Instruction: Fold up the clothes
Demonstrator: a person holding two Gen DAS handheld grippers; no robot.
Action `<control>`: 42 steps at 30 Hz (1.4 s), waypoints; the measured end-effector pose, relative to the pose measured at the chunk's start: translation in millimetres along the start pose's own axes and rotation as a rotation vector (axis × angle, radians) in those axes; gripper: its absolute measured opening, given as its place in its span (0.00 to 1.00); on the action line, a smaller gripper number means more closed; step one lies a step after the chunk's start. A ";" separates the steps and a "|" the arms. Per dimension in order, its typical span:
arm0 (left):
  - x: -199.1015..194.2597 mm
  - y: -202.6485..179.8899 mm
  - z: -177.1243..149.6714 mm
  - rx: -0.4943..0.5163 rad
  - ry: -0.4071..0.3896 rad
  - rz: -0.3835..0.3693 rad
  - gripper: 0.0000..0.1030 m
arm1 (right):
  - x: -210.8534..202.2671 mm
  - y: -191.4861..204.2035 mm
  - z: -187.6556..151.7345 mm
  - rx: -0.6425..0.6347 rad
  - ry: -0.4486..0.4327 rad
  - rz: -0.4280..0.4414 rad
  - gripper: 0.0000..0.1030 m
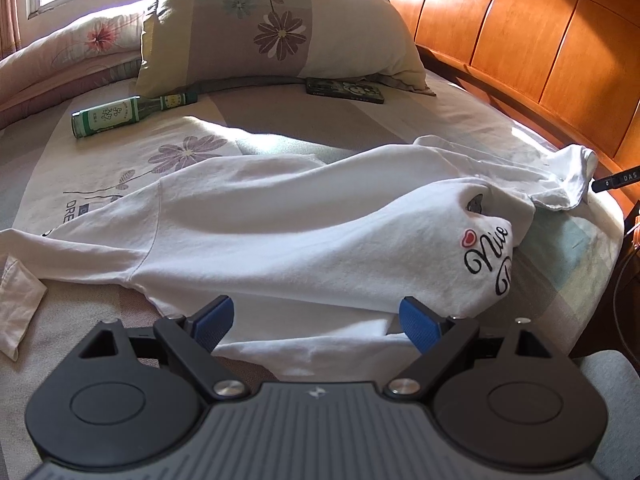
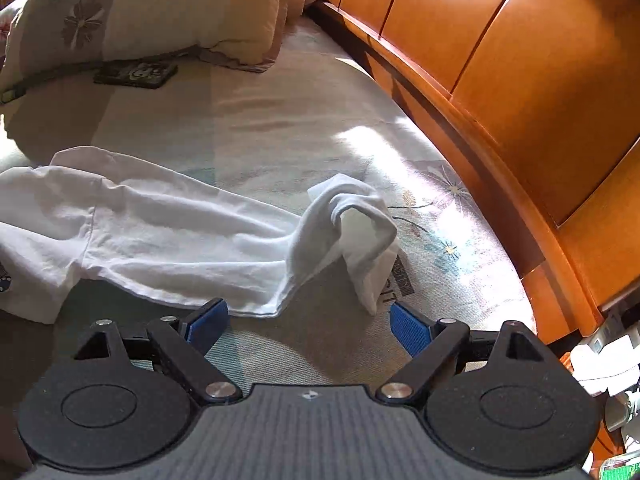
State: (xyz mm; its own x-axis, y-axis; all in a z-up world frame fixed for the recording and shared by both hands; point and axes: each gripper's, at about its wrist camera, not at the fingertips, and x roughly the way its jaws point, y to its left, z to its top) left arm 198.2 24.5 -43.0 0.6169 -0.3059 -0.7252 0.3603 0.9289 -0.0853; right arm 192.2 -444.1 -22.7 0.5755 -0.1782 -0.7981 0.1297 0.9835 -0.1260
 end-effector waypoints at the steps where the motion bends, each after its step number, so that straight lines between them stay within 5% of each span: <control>1: 1.0 2.0 5.2 0.002 -0.008 -0.007 0.87 | -5.7 11.0 6.4 -0.016 -0.021 0.041 0.89; 7: 30.8 8.8 45.0 0.043 -0.045 -0.017 0.87 | -8.3 86.5 57.1 -0.083 -0.138 0.389 0.89; 13: 86.3 24.6 64.1 0.022 0.016 -0.108 0.87 | 38.9 176.1 79.4 -0.185 -0.036 0.605 0.60; 17: 96.8 33.6 43.1 -0.034 0.100 -0.159 0.87 | 56.0 207.7 57.7 -0.242 0.053 0.629 0.54; 22: 86.1 42.0 11.8 -0.114 0.201 -0.224 0.87 | 54.7 199.4 19.5 -0.218 0.135 0.670 0.55; 28: 68.8 36.9 16.2 -0.041 0.266 -0.250 0.88 | 42.6 187.5 15.2 -0.208 0.184 0.684 0.55; 36: 86.0 46.5 101.4 0.096 0.046 -0.175 0.88 | 42.6 199.3 100.6 -0.248 -0.010 0.646 0.54; 42: 142.4 88.2 147.7 0.001 0.032 -0.117 0.86 | 95.1 213.2 133.8 -0.185 0.036 0.630 0.36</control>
State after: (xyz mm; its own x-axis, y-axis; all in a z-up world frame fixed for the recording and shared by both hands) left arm 421.1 32.1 -52.9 0.5476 -0.4052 -0.7321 0.4290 0.8871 -0.1701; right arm 382.6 -255.5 -46.7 0.4684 0.4316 -0.7710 -0.3663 0.8889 0.2751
